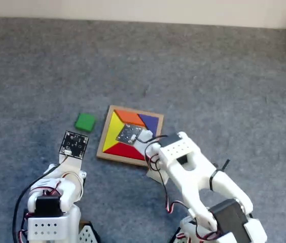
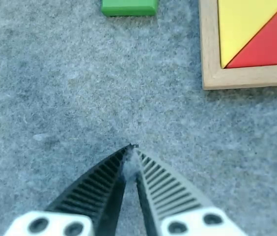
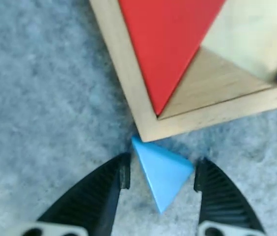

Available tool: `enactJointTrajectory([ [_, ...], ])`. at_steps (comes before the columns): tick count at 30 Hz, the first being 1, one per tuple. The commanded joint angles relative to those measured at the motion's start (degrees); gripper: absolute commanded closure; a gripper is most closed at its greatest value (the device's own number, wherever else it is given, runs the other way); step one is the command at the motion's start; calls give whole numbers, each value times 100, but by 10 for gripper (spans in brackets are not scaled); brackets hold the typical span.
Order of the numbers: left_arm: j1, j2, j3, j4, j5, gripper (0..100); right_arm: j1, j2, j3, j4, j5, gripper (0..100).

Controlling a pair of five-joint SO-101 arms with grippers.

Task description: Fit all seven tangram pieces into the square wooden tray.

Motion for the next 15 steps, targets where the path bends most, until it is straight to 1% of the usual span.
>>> enactJointTrajectory([
  [1,-66,-40,101,18,18,995,92,-92,127,-426,88,782],
  [6,-66,-40,101,18,18,995,312,-92,215,-444,88,786],
  [11,-66,-40,101,18,18,995,532,-101,215,-435,88,882],
  [15,-66,-40,101,18,18,995,558,-163,215,-418,88,906],
])
